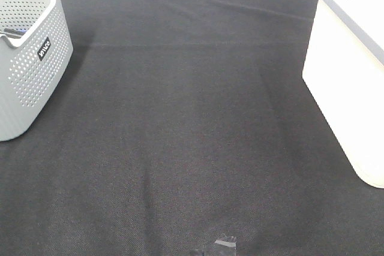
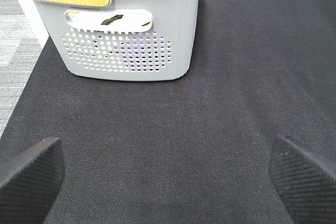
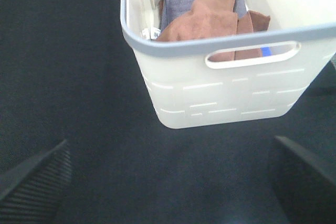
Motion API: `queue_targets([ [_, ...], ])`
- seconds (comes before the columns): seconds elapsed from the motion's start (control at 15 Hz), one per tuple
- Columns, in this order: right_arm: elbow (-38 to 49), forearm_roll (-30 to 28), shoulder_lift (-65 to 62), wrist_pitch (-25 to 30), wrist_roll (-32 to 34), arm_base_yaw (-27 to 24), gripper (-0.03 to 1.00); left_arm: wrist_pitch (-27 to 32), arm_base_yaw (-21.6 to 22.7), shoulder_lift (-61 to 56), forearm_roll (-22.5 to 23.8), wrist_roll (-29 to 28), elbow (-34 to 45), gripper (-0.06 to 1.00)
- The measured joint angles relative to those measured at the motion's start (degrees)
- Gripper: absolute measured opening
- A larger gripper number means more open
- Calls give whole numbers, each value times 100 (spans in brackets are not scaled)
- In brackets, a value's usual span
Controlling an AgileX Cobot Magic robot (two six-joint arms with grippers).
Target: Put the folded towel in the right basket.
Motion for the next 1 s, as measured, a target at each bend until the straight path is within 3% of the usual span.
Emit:
queue_targets([
  [0.27,865,86,-653,34,-17,0,97,0,0,0,6,0,0,99],
  [1.0,865,338,-653,11,-304,0,97,0,0,0,6,0,0,99],
])
